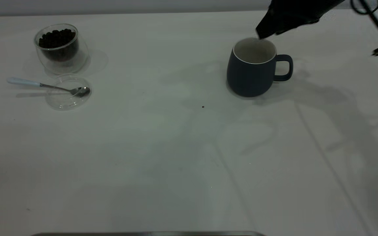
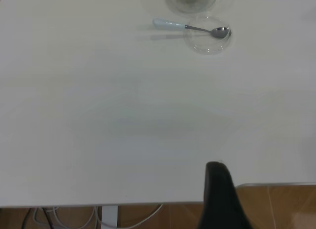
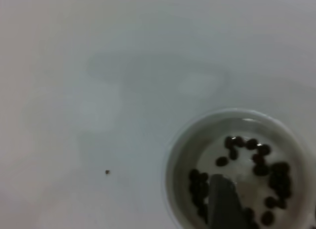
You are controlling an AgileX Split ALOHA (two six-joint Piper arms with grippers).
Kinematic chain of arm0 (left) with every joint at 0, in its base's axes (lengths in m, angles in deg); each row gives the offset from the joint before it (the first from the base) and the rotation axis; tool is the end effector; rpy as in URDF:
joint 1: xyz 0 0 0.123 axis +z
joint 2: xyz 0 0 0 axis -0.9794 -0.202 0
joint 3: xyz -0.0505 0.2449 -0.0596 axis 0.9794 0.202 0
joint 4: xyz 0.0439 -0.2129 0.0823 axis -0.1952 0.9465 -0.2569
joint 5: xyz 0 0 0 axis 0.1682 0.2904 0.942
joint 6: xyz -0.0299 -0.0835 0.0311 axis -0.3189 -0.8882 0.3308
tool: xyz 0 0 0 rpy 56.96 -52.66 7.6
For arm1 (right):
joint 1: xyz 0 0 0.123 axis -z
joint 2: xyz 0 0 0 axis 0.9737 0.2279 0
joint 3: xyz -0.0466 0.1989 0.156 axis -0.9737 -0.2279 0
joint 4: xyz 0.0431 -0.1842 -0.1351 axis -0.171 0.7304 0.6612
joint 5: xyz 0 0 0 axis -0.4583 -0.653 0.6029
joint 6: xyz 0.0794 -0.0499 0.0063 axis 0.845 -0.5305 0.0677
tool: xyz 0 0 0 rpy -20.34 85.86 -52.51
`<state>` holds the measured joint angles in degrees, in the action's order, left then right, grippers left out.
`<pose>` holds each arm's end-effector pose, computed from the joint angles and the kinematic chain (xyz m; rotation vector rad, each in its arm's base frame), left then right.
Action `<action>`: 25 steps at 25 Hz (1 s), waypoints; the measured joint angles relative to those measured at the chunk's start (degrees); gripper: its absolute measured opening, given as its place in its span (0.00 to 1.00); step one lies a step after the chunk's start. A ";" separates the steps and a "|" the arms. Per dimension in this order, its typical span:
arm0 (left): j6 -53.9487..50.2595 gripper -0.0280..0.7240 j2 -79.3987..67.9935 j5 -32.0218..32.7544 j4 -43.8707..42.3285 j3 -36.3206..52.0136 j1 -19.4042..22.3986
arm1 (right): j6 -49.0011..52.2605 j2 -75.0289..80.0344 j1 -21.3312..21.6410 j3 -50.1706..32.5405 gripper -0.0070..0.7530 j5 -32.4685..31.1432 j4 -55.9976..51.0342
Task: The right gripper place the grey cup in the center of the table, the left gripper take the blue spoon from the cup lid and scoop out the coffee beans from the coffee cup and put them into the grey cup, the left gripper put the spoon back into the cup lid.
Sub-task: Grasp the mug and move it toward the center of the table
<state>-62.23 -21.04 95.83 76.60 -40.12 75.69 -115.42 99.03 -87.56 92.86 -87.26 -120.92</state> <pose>0.0038 0.0006 0.2567 0.0228 2.1217 -0.0315 0.3903 0.1133 0.0727 -0.7047 2.4356 0.5197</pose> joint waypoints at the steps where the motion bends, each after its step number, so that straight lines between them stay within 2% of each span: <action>1: 0.00 0.74 0.00 0.00 0.00 0.00 0.00 | -0.15 0.68 -0.21 0.14 0.54 0.00 -0.17; 13: 0.00 0.74 0.00 0.00 0.00 0.00 0.00 | -1.23 2.96 -0.77 0.28 0.54 3.10 -1.20; 22: 0.00 0.74 0.00 0.00 0.00 0.00 0.00 | -1.27 3.52 -0.90 0.28 0.54 -0.62 -3.60; 25: -0.06 0.74 0.00 0.00 0.00 0.00 0.00 | -2.87 3.52 -1.61 0.28 0.54 -0.05 -6.10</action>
<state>-62.29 -21.04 95.83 76.60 -40.12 75.69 -118.29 102.55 -89.18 93.14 -87.31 -127.03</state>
